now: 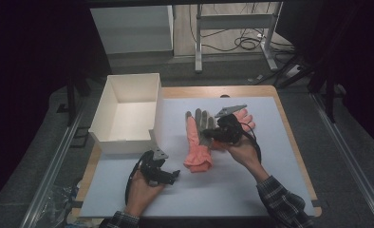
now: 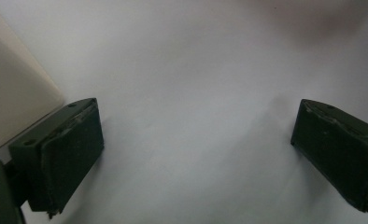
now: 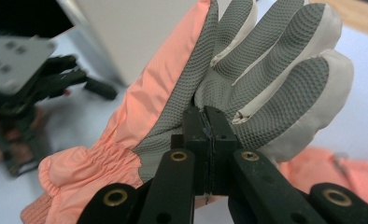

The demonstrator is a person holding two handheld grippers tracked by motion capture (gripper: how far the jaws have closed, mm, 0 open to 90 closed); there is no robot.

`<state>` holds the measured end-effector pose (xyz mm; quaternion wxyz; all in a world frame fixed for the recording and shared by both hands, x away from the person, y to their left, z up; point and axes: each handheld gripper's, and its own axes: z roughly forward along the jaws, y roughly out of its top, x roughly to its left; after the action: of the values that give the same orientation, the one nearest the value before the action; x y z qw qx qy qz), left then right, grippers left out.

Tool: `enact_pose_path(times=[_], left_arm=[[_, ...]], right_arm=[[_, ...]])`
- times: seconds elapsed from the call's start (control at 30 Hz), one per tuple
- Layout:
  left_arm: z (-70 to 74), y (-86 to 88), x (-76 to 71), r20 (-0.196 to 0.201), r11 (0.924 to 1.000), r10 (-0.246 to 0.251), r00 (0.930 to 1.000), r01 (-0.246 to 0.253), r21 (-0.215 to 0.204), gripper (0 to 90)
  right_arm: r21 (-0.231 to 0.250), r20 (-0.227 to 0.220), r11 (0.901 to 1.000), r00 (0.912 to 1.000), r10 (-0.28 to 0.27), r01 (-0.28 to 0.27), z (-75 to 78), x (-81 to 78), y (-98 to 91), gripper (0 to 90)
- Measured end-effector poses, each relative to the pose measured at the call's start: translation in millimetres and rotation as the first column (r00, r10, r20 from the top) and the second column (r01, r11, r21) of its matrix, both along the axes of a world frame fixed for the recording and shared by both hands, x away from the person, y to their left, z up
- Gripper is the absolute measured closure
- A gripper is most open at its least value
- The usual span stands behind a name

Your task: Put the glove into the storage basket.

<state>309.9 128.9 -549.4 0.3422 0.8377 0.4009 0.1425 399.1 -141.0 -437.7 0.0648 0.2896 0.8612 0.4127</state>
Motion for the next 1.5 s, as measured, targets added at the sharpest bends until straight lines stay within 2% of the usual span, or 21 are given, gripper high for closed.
enact_pose_path(times=[0.07, 0.1, 0.2, 0.33, 0.43, 0.47, 0.67, 0.8, 0.9, 1.07, 1.17, 1.27, 1.37, 1.4, 1.43, 1.47, 1.5], left_arm=[[-0.1, -0.1, 0.0, 0.001, 1.0, 0.002, 1.0, -0.002, -0.002, 2.2], [-0.2, -0.2, 0.0, 0.002, 1.0, 0.002, 1.0, -0.002, -0.002, 2.2], [-0.1, -0.1, 0.1, 0.001, 1.0, 0.001, 1.0, -0.001, -0.002, 2.1], [-0.1, -0.1, 0.1, 0.002, 1.0, 0.0, 1.0, 0.0, -0.001, 2.2], [-0.1, -0.1, 0.0, 0.001, 1.0, 0.001, 1.0, -0.001, -0.001, 2.1], [0.0, -0.1, -0.1, -0.002, 1.0, 0.001, 1.0, -0.001, -0.001, 2.2], [0.0, 0.0, -0.1, -0.001, 1.0, 0.0, 1.0, 0.0, 0.001, 2.2], [0.0, 0.1, 0.0, 0.0, 1.0, -0.001, 1.0, 0.001, 0.001, 2.1], [0.0, -0.1, -0.1, -0.001, 1.0, 0.0, 1.0, 0.0, -0.001, 2.2], [-0.2, -0.2, 0.0, 0.0, 1.0, 0.002, 1.0, -0.002, -0.002, 2.1], [-0.1, -0.1, 0.0, 0.0, 1.0, 0.001, 1.0, -0.001, -0.002, 2.1], [-0.1, -0.1, -0.1, -0.002, 1.0, 0.0, 1.0, 0.0, -0.001, 2.1], [-0.1, -0.2, -0.1, -0.001, 1.0, 0.002, 1.0, -0.002, -0.003, 2.1], [-0.2, -0.3, -0.1, -0.001, 1.0, 0.002, 1.0, -0.002, -0.004, 2.1], [-0.2, -0.4, -0.1, -0.001, 1.0, 0.003, 1.0, -0.003, -0.005, 2.1], [-0.2, -0.4, -0.1, -0.001, 1.0, 0.004, 1.0, -0.004, -0.006, 2.1], [-0.3, -0.4, -0.2, -0.001, 1.0, 0.004, 1.0, -0.004, -0.006, 2.1]], right_arm=[[0.002, -0.005, 1.0, 1.0, 0.001, -0.001, -0.6, -4.0, -1.7, 88.7], [-0.001, -0.017, 1.0, 0.9999, 0.005, -0.005, -4.4, -16.1, -6.6, 88.7], [-0.004, -0.028, 1.0, 0.9996, 0.006, -0.006, -8.7, -25.6, -10.3, 88.7], [0.014, -0.081, 0.9997, 0.9965, 0.023, -0.022, -26.0, -45.7, -21.0, 88.7], [0.011, -0.094, 0.9998, 0.9955, 0.015, -0.014, -34.2, -49.4, -24.2, 88.6], [0.006, -0.104, 1.0, 0.9946, 0.002, -0.002, -42.8, -50.1, -26.7, 88.6], [-0.024, -0.107, 0.9996, 0.9941, -0.016, 0.014, -60.2, -47.5, -27.3, 87.8], [-0.027, -0.076, 0.9996, 0.9971, -0.005, 0.003, -60.2, -46.3, -27.3, 77.6], [-0.05, -0.018, 0.9986, 0.9997, -0.017, 0.016, -51.8, -45.7, -28.0, 67.3], [-0.047, 0.023, 0.997, 0.9979, -0.06, 0.061, -38.3, -37.3, -38.3, 59.0], [-0.045, 0.034, 0.9953, 0.9958, -0.085, 0.086, -35.3, -31.7, -44.8, 57.0], [-0.061, 0.064, 0.99, 0.9903, -0.123, 0.127, -32.1, -22.6, -53.4, 54.3], [-0.067, 0.098, 0.9801, 0.9788, -0.18, 0.187, -26.9, -7.9, -63.9, 51.3], [-0.067, 0.098, 0.9801, 0.9788, -0.18, 0.187, -26.9, -7.9, -63.9, 51.3], [-0.067, 0.11, 0.9731, 0.971, -0.212, 0.22, -23.9, 1.2, -68.6, 49.4], [-0.067, 0.11, 0.9731, 0.971, -0.212, 0.22, -23.9, 1.2, -68.6, 49.4], [-0.069, 0.124, 0.9646, 0.9616, -0.245, 0.255, -21.3, 10.5, -72.3, 48.5]])
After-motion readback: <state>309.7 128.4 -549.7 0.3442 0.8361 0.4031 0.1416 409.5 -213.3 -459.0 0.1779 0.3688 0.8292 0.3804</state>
